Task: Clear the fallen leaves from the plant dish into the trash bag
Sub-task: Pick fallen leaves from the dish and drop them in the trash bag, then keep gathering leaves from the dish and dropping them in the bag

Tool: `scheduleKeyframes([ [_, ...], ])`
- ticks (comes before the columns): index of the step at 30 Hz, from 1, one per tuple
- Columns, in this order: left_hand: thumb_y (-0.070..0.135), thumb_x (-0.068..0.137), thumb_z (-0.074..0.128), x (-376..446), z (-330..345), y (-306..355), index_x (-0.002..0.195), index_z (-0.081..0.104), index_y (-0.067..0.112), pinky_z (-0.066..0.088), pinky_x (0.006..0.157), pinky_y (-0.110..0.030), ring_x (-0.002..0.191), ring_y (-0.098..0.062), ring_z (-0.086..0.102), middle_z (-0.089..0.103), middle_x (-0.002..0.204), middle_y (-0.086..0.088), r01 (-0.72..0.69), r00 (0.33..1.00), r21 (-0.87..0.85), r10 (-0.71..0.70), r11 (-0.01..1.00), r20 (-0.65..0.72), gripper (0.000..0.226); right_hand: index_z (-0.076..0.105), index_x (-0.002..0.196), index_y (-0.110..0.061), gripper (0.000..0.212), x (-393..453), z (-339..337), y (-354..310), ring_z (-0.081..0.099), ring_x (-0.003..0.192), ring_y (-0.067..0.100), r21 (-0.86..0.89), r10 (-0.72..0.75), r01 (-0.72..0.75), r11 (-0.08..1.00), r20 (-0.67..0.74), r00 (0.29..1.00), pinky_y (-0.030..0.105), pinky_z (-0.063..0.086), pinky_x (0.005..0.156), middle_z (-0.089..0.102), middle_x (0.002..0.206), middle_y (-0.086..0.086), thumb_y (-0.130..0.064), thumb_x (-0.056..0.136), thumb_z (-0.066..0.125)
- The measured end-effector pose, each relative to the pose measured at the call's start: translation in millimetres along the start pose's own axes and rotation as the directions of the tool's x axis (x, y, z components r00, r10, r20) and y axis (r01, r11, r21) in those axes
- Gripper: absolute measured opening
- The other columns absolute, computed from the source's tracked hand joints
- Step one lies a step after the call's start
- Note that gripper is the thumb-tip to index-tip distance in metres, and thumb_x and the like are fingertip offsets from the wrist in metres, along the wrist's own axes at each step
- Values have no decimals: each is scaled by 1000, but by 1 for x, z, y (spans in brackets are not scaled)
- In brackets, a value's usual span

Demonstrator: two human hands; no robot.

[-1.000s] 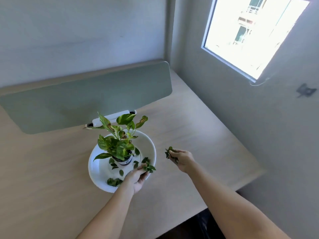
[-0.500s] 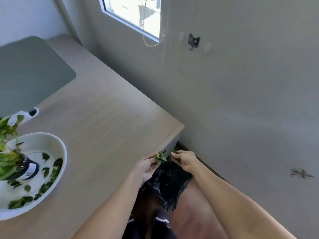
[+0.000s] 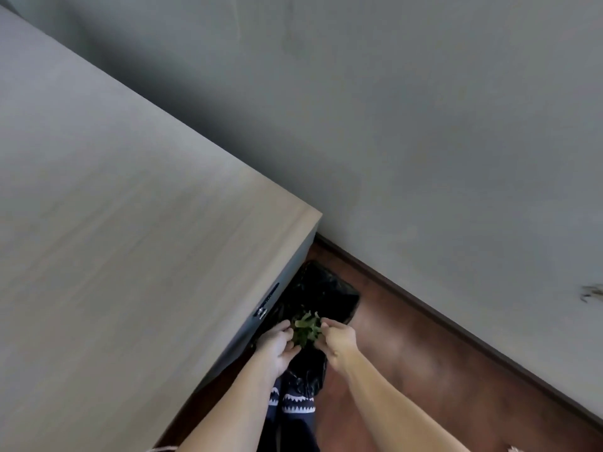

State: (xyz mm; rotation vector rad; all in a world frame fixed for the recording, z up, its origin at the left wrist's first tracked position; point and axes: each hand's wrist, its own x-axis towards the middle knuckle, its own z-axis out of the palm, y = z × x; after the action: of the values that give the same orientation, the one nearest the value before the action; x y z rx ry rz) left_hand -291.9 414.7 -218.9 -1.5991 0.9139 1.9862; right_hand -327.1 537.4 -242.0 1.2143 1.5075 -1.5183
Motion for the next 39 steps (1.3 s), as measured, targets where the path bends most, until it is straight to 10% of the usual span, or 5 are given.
scheduleKeyframes([
  [3,-7,96,38,17,-3,0,139,44,4,33,114,-49,132,-36,39,48,134,-19,-4,1000,33,4,999,-13,45,58,125,0,31,10,-3,0,53,69,20,-26,-1,0,1000,-23,1000,40,53,94,60,96,14,-4,97,43],
  [8,-6,96,38,1,2,5,138,44,3,32,114,-49,135,-37,37,44,142,-21,-19,1000,97,18,995,12,44,55,126,4,33,-16,-9,-18,44,129,46,-34,-21,20,999,-45,999,48,44,106,53,133,28,2,97,40],
  [21,-3,95,43,-184,1,86,127,51,5,48,79,-36,97,-27,62,64,105,-14,-321,923,27,306,947,231,34,59,117,7,27,-180,23,-113,62,98,33,-45,-319,333,942,196,927,38,52,89,62,101,20,0,93,49],
  [30,-2,88,55,-257,-176,103,71,56,17,39,42,-12,53,-10,55,57,69,-3,-561,828,-21,559,828,-45,25,57,104,-4,14,-262,147,-83,56,68,21,-292,-344,544,786,525,779,29,48,63,58,77,12,1,91,53],
  [39,2,84,55,-278,-391,57,71,54,15,42,55,-24,63,-17,52,59,83,-6,-511,769,95,504,854,-392,18,60,119,-7,43,-340,299,57,57,64,19,-513,-218,765,389,756,617,31,54,62,63,78,8,-17,79,72],
])
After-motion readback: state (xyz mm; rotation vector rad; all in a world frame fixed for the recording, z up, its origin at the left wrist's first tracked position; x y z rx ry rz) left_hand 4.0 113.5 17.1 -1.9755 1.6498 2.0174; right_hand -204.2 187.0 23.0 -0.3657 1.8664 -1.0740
